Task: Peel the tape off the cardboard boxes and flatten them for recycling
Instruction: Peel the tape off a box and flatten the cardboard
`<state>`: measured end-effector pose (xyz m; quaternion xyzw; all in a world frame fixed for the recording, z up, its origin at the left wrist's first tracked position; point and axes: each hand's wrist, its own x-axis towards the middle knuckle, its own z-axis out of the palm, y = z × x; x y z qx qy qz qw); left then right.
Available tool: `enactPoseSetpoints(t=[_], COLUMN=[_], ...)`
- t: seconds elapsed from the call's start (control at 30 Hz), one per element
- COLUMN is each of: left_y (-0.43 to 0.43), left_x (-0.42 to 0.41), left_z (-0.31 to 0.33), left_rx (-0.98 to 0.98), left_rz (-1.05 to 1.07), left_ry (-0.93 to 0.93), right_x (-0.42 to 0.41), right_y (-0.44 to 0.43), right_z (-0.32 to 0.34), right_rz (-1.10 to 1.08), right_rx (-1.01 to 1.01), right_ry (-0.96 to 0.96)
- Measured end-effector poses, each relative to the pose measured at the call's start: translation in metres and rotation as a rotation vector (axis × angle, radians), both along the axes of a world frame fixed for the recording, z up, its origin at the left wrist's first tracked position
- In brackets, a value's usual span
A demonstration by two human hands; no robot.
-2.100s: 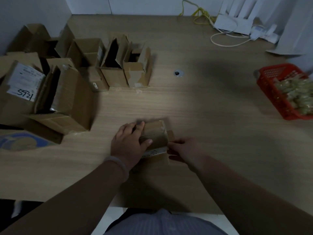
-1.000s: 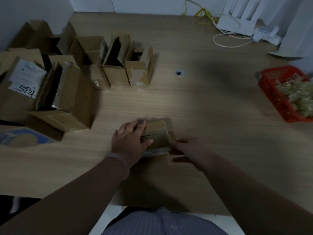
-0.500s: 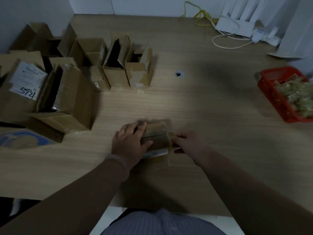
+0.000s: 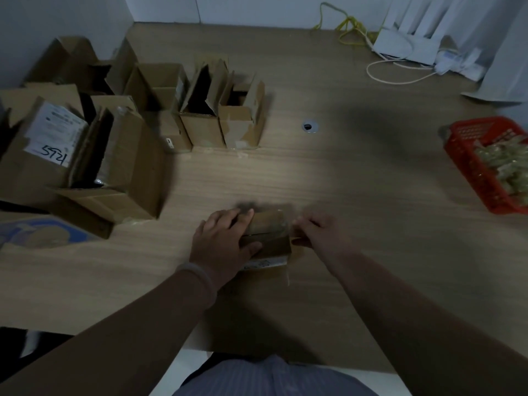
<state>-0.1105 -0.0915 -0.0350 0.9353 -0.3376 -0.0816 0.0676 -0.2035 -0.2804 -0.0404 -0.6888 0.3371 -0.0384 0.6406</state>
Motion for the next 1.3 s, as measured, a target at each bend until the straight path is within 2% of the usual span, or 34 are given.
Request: enactPoseSetpoints(t=[0.07, 0.1, 0.23, 0.33, 0.5, 0.6, 0.93, 1.17, 1.23, 1.3], left_y=[0.0, 0.001, 0.003, 0.004, 0.006, 0.006, 0.008, 0.005, 0.005, 0.005], left_x=[0.002, 0.003, 0.009, 0.01, 0.01, 0.01, 0.011, 0.011, 0.011, 0.011], left_z=[0.0, 0.0, 0.0, 0.0, -0.002, -0.002, 0.004, 0.005, 0.004, 0.004], left_rx=[-0.021, -0.03, -0.046, -0.046, -0.054, -0.058, -0.006, 0.037, 0.033, 0.034], left_rz=[-0.01, -0.017, -0.047, -0.071, -0.08, -0.082, -0.102, -0.088, -0.084, -0.085], left_ry=[0.021, 0.031, 0.062, 0.059, 0.06, 0.052, 0.047, 0.065, 0.063, 0.065], right_x=[-0.006, -0.009, -0.021, -0.022, -0.016, -0.015, -0.011, -0.011, -0.008, -0.008], right_y=[0.0, 0.0, -0.003, 0.006, 0.005, 0.004, 0.005, 0.002, -0.004, -0.007], right_z=[-0.001, -0.001, -0.008, -0.012, -0.014, -0.013, -0.004, -0.013, -0.012, -0.007], right_rz=[-0.063, -0.049, 0.194, 0.218, 0.293, 0.326, 0.533, 0.344, 0.284, 0.194], right_rx=[0.14, 0.125, -0.211, -0.287, -0.657, -0.733, -0.735, -0.656, -0.51, -0.144], right_ry=[-0.033, -0.023, 0.02, -0.004, 0.044, 0.069, -0.013, -0.077, -0.038, -0.003])
